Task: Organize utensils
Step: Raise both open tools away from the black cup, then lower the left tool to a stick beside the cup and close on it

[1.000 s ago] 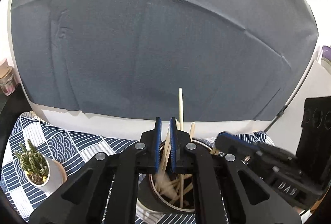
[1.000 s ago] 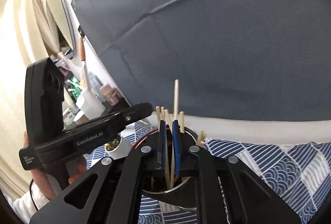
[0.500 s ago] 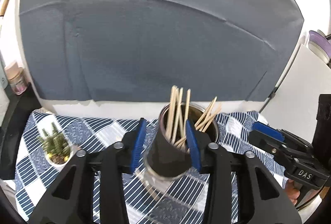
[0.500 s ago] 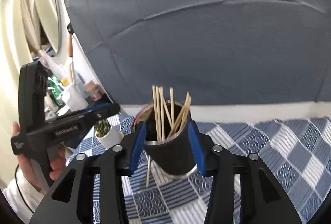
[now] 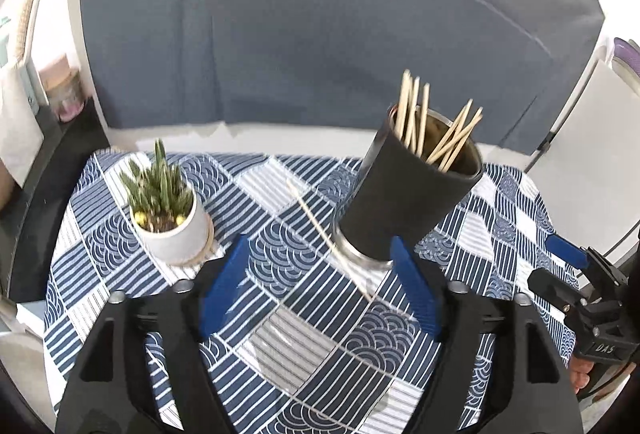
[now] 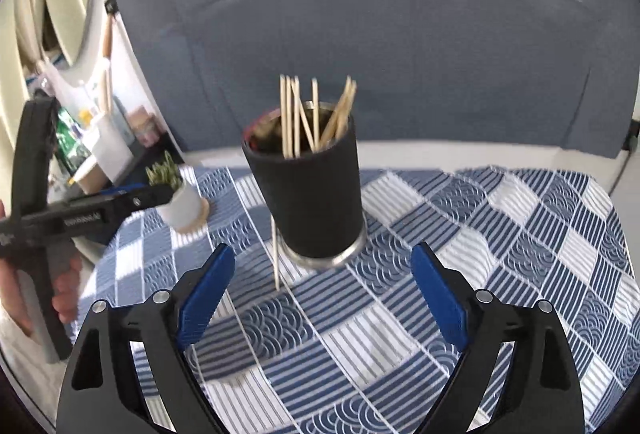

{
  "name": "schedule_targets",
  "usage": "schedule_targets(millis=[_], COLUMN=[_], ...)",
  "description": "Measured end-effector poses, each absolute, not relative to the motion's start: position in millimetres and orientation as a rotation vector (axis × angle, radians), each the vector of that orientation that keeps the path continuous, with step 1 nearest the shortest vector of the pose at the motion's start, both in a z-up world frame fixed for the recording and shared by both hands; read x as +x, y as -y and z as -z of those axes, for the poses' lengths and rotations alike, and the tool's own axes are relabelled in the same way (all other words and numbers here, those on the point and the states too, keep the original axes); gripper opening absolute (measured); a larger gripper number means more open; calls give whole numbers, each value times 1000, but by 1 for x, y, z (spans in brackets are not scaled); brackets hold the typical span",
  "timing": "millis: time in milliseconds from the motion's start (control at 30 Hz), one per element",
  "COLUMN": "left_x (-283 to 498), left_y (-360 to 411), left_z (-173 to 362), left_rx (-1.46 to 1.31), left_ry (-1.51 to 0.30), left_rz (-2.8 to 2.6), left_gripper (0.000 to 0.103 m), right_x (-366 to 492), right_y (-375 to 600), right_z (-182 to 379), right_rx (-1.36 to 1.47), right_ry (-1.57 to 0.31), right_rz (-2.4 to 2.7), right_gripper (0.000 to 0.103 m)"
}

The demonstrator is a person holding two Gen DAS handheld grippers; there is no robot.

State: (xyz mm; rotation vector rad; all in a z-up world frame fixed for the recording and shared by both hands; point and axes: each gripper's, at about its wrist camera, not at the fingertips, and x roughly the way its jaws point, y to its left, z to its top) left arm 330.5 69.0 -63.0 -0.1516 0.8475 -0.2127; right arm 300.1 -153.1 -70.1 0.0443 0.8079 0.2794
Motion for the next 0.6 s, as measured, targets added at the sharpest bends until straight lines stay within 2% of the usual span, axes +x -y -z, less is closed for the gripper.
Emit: schedule_targets(millis=[100, 600], left_x=[335, 386], left_y=[-63, -12], left_z=[77, 162], left_rx=[-133, -100], left_ry=[-885, -1092], left_rz=[207, 143], left_gripper=[83, 83], right_x=[307, 388], right_y=[157, 210], right_z=[87, 156], right_rx=[1, -39], right_ry=[-859, -1056], right_rz=[-253, -312], right_gripper=[86, 86])
